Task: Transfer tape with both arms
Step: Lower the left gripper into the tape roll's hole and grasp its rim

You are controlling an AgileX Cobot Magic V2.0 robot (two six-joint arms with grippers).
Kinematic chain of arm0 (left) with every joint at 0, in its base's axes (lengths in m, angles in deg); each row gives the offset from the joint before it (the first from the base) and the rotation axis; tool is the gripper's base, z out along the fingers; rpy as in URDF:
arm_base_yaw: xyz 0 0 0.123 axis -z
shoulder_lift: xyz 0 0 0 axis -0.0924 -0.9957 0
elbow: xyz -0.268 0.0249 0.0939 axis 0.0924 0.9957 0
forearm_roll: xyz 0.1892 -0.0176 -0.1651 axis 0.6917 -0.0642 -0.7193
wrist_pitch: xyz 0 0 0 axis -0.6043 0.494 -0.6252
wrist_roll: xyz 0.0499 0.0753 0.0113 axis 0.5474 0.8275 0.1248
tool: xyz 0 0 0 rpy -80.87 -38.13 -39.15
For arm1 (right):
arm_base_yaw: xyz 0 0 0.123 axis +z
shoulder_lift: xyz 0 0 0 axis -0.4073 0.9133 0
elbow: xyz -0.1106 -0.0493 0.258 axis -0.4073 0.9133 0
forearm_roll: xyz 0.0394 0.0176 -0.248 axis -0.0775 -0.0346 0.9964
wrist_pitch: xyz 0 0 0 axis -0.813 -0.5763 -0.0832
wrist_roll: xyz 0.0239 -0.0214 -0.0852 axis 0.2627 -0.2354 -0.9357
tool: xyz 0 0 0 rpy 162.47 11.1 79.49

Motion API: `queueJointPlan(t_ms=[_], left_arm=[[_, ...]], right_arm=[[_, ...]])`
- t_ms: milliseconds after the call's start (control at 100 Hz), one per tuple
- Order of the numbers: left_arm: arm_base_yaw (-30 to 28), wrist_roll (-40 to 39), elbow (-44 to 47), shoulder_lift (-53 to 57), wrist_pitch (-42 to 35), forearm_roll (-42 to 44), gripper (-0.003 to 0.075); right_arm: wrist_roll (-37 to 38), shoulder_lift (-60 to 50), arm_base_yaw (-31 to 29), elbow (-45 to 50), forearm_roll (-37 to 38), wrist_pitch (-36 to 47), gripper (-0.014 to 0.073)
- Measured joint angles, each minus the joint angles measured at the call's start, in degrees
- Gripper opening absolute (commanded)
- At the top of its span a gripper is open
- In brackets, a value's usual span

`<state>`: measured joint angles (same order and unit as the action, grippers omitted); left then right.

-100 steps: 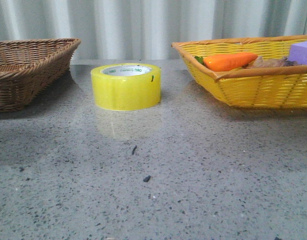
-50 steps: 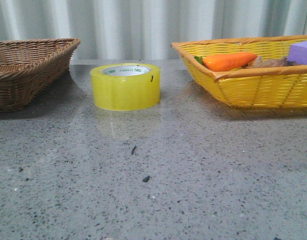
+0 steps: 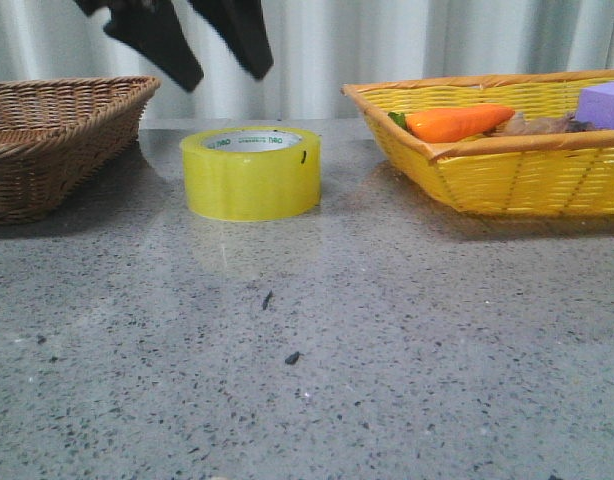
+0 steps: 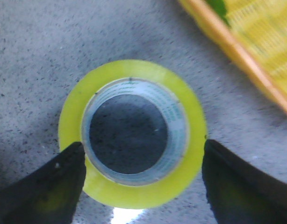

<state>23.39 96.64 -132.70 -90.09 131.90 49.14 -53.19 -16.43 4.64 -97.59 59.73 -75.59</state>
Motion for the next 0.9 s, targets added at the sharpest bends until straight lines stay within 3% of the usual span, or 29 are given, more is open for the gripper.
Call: queueJointPlan(t_ms=[900], left_arm=[[0.0,0.0,-1.3,-5.8,-2.2,3.2,0.0459]], right_arm=[[0.1,0.0,0.0,0.0,0.0,0.6,-0.0041]])
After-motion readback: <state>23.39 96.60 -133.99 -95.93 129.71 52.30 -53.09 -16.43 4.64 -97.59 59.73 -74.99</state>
